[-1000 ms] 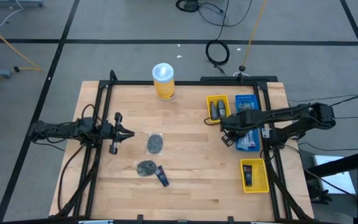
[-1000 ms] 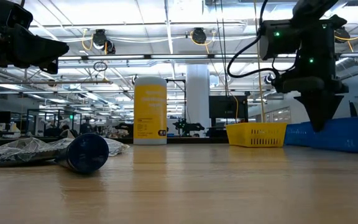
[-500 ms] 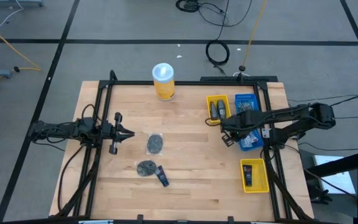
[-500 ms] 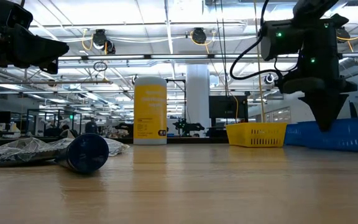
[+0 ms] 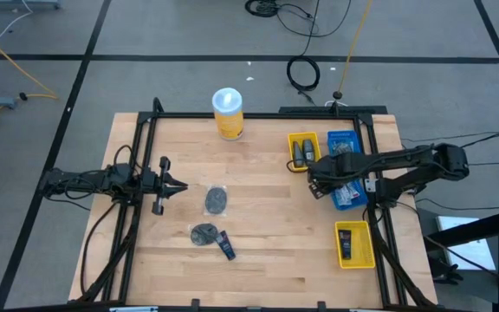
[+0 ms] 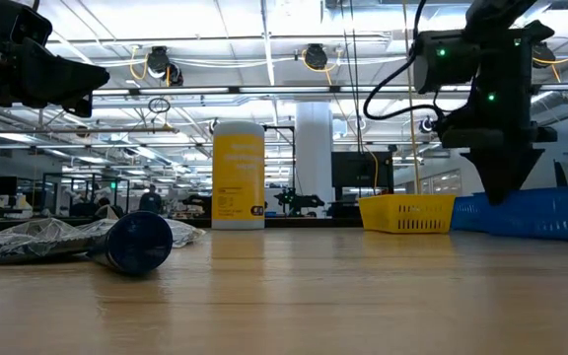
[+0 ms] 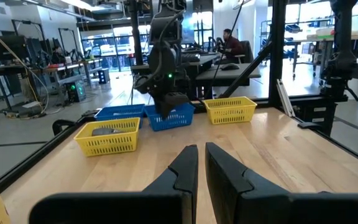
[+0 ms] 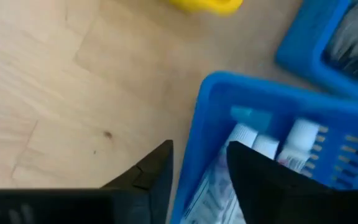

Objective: Pick & Place Travel size toiletries
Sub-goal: Adjust the bottom blue basket

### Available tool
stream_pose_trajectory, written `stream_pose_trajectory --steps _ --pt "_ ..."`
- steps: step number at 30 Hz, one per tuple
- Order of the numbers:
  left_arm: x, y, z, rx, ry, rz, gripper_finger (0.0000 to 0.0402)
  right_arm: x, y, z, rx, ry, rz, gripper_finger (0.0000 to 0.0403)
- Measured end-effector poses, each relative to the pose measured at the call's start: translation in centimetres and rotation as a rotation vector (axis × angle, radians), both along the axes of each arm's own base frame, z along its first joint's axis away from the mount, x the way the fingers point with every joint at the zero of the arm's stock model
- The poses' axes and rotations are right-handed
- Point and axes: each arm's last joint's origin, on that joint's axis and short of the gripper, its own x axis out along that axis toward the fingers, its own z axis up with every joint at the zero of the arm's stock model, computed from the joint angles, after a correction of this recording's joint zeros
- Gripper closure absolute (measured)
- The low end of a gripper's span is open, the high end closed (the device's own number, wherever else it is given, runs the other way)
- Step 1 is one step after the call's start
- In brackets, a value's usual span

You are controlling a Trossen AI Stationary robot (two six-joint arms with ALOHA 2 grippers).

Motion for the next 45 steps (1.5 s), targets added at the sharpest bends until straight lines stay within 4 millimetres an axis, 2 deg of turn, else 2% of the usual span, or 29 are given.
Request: stream_pose_trajectory --steps 4,9,16,19,23,26,45 --pt "0.0 0.0 0.0 0.000 0.000 0.000 0.0369 -0.3 -0.1 0.8 -0.063 -0.039 -0.013 0.0243" --pt "0.0 0.0 0.0 0.000 0.000 0.000 0.0369 -0.5 -0.2 1.7 -0.094 -0.110 0.007 0.0257" --pt "0.0 0.0 0.0 0.000 0.000 0.000 0.0369 2.1 0.8 2.0 -0.058 -0.302 0.282 0.0299" --pt "0.0 0.0 0.0 0.000 0.000 0.000 0.0369 2.6 0.9 1.0 -0.034 -0.254 0.330 0.0329" --pt "0.0 0.0 0.0 0.000 0.001 0.000 0.0369 2.3 0.6 -0.5 -0.012 -0.103 0.317 0.0372" --pt "0.0 0.0 0.0 0.000 0.000 0.000 0.0369 2.2 0.3 -1.0 -0.063 -0.033 0.307 0.0397" --pt "0.0 0.0 0.0 0.000 0.000 0.000 0.0369 1.5 -0.7 -0.8 -0.239 0.055 0.251 0.0402"
